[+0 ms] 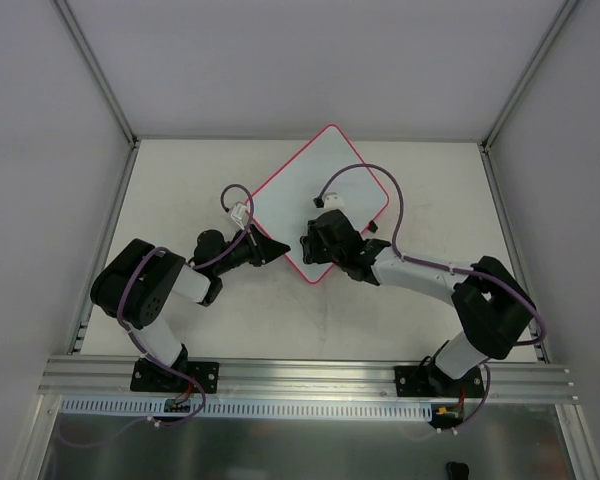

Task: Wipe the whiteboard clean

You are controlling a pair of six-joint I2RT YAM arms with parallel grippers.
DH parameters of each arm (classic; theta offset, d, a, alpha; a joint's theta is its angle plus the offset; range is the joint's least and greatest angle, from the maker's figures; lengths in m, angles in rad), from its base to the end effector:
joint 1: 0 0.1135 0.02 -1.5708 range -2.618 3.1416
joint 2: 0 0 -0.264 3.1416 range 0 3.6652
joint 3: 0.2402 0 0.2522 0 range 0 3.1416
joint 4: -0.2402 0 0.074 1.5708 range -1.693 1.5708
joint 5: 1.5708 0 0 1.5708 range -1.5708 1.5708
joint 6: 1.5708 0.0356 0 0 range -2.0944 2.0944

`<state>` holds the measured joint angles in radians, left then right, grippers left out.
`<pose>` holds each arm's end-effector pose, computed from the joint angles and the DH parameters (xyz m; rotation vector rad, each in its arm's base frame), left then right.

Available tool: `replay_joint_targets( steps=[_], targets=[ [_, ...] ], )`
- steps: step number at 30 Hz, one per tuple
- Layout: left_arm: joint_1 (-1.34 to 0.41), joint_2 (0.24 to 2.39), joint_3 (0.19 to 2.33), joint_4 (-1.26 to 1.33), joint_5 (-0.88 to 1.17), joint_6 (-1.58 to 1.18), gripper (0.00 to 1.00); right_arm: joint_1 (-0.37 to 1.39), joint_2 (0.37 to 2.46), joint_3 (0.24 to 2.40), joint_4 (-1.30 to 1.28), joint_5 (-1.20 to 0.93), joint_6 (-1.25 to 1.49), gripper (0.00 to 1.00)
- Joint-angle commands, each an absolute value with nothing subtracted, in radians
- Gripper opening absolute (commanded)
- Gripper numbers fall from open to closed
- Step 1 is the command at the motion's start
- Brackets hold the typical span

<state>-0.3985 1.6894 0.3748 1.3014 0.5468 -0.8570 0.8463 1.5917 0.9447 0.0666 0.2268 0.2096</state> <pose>0.2470 -0.1241 0.1525 0.0721 1.7691 -1.3764 0.2367 0.2553 0.2181 -0.5483 2.0870 0.3741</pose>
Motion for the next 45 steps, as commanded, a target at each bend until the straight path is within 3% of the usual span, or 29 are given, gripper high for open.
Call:
replay_joint_targets(
  steps=[1, 19, 31, 45],
  targets=[
    [-0.414, 1.689, 0.368, 1.681, 0.609, -0.868, 0.00, 0.801, 1.611, 0.884, 0.107, 0.304, 0.256, 0.00],
    [-0.414, 1.684, 0.368, 1.681, 0.609, -0.867, 0.00, 0.650, 1.658, 0.825, 0.005, 0.273, 0.354, 0.00],
    [-0.416, 1.680, 0.364, 1.681, 0.609, -0.865, 0.00, 0.585, 1.646, 0.739, -0.051, 0.385, 0.449, 0.00],
    [-0.417, 1.681, 0.365, 1.681, 0.609, -0.865, 0.00, 0.518, 1.620, 0.796, -0.058, 0.420, 0.393, 0.00]
  ],
)
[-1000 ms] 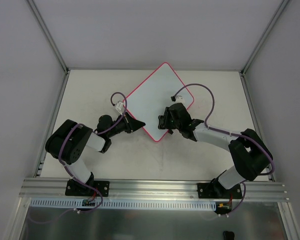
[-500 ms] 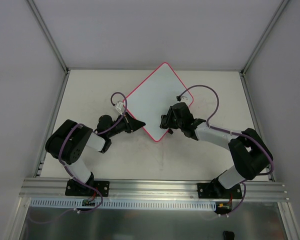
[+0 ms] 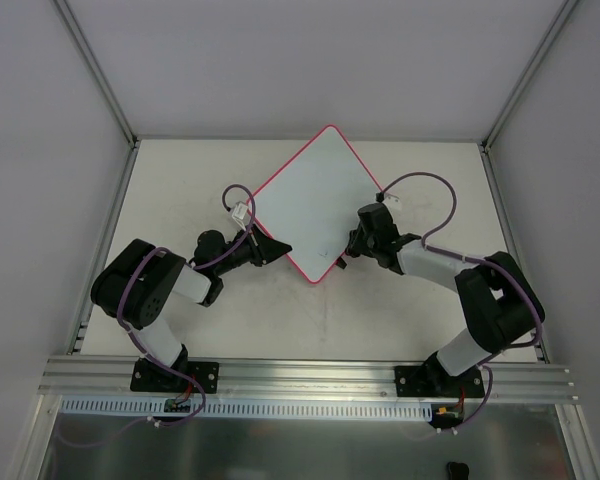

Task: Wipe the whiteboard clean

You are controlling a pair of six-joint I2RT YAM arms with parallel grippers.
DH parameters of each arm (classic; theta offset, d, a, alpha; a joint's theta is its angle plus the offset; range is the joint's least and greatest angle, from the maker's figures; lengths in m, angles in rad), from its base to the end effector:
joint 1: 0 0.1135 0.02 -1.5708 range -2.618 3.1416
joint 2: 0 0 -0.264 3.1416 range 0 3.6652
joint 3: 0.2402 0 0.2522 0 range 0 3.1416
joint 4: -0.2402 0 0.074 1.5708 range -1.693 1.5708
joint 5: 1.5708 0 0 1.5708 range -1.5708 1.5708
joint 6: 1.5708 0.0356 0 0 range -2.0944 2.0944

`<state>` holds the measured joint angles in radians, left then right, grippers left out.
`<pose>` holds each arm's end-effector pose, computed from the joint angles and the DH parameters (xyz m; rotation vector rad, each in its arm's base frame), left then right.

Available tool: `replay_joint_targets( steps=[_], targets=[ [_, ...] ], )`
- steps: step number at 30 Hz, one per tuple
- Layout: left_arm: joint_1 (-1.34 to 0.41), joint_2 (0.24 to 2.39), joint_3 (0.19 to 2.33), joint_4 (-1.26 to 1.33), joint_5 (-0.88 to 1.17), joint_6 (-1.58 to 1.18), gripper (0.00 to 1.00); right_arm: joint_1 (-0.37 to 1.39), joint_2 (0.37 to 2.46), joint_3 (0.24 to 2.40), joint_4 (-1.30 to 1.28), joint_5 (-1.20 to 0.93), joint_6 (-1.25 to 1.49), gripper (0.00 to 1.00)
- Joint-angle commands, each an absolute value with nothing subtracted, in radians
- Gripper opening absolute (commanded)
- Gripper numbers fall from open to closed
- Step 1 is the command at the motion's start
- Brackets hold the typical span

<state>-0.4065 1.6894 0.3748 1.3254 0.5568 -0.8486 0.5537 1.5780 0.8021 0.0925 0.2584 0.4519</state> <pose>0.2457 -0.1262 0.1550 0.1052 1.7452 -1.3855 0.2794 0.1620 0.1803 0.0242 2.2397 0.2575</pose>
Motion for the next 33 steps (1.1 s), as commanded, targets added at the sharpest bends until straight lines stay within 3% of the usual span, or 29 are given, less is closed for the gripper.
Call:
replay_joint_targets(
  steps=[1, 15, 20, 33],
  targets=[
    [-0.417, 1.681, 0.365, 1.681, 0.609, -0.865, 0.00, 0.517, 1.615, 0.805, -0.057, 0.420, 0.385, 0.00],
    [-0.417, 1.683, 0.368, 1.681, 0.609, -0.864, 0.00, 0.653, 1.404, 0.867, -0.041, 0.339, 0.233, 0.00],
    [-0.419, 1.686, 0.368, 1.681, 0.607, -0.865, 0.00, 0.713, 1.399, 0.904, -0.115, 0.318, 0.250, 0.00],
    [-0.419, 1.684, 0.368, 1.681, 0.607, -0.862, 0.00, 0.779, 1.514, 0.907, 0.087, 0.190, 0.268, 0.00]
  ],
)
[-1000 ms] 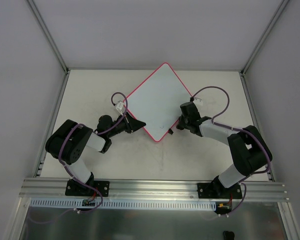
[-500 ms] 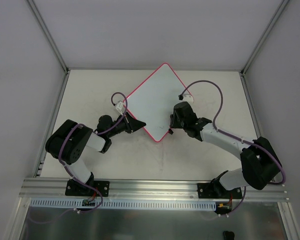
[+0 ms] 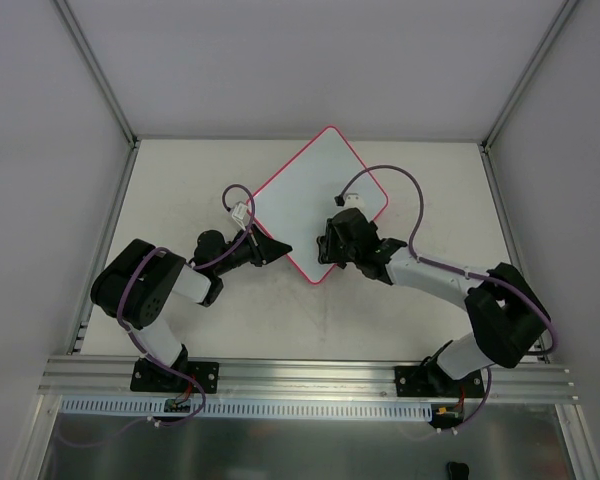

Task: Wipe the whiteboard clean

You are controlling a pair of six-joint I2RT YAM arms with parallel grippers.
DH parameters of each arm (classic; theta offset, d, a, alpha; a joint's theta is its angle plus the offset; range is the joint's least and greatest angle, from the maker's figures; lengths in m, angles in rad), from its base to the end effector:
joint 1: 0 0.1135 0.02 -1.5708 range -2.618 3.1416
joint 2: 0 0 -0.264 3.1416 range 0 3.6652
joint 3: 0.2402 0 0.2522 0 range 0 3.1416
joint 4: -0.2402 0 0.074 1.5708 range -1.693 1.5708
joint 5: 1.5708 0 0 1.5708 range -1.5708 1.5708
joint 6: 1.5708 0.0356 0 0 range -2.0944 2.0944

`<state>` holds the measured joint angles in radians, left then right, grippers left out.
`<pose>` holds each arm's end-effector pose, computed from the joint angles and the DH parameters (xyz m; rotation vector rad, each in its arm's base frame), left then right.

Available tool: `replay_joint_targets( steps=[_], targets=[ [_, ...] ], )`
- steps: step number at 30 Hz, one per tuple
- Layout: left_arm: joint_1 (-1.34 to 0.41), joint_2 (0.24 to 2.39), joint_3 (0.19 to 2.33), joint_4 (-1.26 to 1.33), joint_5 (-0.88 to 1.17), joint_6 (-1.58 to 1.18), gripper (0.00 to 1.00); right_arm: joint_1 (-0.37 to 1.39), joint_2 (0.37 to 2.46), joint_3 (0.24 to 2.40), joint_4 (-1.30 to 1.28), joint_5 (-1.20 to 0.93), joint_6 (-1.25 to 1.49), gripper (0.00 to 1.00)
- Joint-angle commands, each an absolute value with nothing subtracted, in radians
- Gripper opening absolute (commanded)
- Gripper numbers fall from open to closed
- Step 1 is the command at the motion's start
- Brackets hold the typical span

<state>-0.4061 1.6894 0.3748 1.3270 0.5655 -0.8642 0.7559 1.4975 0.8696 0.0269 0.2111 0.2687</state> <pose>0.2455 -0.1263 0.1552 0.0999 1.7492 -1.4028 0.2408 0.2167 0.2199 -0.4069 2.1407 0.3610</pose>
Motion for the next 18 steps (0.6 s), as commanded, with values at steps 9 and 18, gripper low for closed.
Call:
replay_joint_targets(
  steps=[9, 18],
  targets=[
    [-0.419, 1.683, 0.368, 1.681, 0.611, -0.864, 0.00, 0.811, 1.555, 0.876, 0.245, 0.235, 0.140, 0.00],
    [-0.419, 1.683, 0.368, 1.681, 0.609, -0.864, 0.00, 0.813, 1.615, 0.865, 0.334, 0.291, 0.095, 0.00]
  ],
)
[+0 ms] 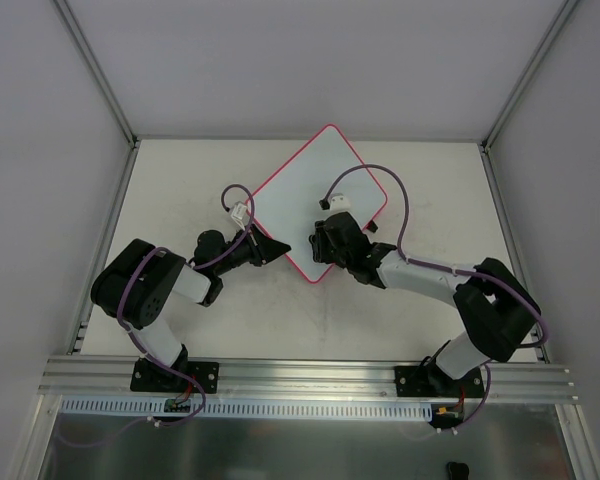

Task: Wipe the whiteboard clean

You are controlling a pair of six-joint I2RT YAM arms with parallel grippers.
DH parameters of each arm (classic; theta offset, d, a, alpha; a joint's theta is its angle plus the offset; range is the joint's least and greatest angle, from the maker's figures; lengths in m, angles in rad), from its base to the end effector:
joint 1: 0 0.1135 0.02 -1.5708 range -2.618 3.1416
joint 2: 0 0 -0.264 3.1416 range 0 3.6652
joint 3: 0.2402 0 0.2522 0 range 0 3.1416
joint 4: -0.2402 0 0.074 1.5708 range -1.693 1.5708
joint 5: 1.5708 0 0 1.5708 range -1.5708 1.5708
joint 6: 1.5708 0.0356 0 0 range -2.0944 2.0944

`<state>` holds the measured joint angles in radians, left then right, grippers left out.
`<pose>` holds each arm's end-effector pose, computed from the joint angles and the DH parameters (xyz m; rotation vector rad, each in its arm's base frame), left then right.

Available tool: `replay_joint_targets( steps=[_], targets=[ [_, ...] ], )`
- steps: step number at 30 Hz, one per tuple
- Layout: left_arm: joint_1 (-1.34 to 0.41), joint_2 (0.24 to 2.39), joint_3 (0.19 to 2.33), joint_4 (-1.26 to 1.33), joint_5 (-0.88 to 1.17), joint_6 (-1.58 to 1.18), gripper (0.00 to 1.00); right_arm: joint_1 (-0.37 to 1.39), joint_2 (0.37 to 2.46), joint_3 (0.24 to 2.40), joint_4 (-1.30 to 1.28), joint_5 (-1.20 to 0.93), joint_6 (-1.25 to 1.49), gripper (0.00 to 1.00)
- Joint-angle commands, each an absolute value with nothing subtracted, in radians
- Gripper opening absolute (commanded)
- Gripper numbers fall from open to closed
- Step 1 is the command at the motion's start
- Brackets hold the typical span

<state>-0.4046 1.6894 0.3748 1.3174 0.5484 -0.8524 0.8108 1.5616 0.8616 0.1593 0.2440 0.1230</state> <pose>0.2462 -0.1256 0.1542 0.0895 1.7527 -1.3802 0.2382 0.2381 0.2097 -0.5718 2.0295 0.3056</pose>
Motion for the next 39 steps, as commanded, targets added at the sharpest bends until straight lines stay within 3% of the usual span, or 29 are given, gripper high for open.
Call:
replay_joint_targets(
  steps=[1, 13, 26, 39],
  targets=[
    [-0.419, 1.683, 0.368, 1.681, 0.609, -0.864, 0.00, 0.810, 1.624, 0.877, 0.310, 0.299, 0.098, 0.00],
    [-0.420, 1.681, 0.367, 1.681, 0.609, -0.861, 0.00, 0.766, 1.589, 0.779, 0.264, 0.425, 0.156, 0.00],
    [-0.419, 1.681, 0.368, 1.681, 0.611, -0.862, 0.00, 0.614, 1.568, 0.790, 0.284, 0.390, 0.149, 0.00],
    [-0.420, 1.683, 0.371, 1.681, 0.611, -0.862, 0.00, 0.676, 1.532, 0.736, 0.385, 0.242, 0.156, 0.00]
  ],
)
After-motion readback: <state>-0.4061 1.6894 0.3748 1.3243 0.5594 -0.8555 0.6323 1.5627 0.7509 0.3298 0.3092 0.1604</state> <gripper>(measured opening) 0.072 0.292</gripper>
